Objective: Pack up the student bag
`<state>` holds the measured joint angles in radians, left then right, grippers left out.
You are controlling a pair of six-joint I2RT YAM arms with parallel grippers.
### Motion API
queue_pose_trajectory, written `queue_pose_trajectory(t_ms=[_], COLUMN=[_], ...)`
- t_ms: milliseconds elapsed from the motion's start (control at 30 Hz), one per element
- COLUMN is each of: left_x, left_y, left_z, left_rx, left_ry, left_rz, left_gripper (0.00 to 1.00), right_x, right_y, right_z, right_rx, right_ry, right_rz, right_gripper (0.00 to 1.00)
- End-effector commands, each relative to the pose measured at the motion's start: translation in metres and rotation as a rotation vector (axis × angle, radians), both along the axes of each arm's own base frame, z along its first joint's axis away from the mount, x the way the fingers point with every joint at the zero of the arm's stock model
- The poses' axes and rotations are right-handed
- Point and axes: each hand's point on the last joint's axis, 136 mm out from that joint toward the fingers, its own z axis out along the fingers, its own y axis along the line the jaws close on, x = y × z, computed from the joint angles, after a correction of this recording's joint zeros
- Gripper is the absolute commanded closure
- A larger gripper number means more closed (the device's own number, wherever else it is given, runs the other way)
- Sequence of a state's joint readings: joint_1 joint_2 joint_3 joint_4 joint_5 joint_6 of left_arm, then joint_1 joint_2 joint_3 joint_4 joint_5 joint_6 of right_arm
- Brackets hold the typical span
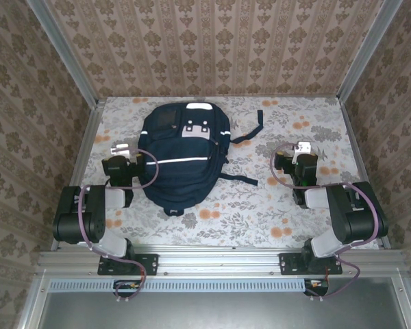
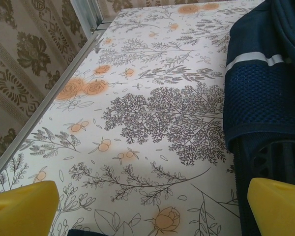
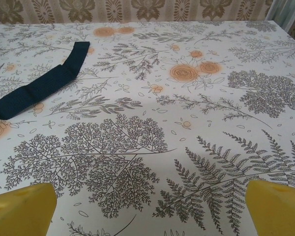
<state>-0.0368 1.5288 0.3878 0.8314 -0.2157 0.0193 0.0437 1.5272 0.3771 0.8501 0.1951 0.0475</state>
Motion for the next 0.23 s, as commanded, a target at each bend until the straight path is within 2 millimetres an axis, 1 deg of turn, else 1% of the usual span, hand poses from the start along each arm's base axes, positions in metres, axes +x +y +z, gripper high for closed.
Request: queue_pose_trajectory(t_ms=[0,100,200], left_x=[0.007,0.0078,0.008], left_y=[-0.0148,-0.0224,-0.0221], left_z=[0.0103,0.0085,0.0088], left_rx=[-0.006,-0.009,-0.009], left_ry=[-0.047,-0.036,-0.037], left_rz=[-0.071,-0.117,-0.117], left_gripper=[0.0,0.0,0.0], right_x=[0.0078,0.0078,0.0078], right_y=[0.0025,0.0024,0.0025], right_z=[0.0122,0.0125,0.0124], right_rx=[0.007,0.007,0.007], right_ry=[-0.043,-0.045,-0.044], right_rz=[0.018,0.017,0.018], right_gripper=[0.0,0.0,0.01])
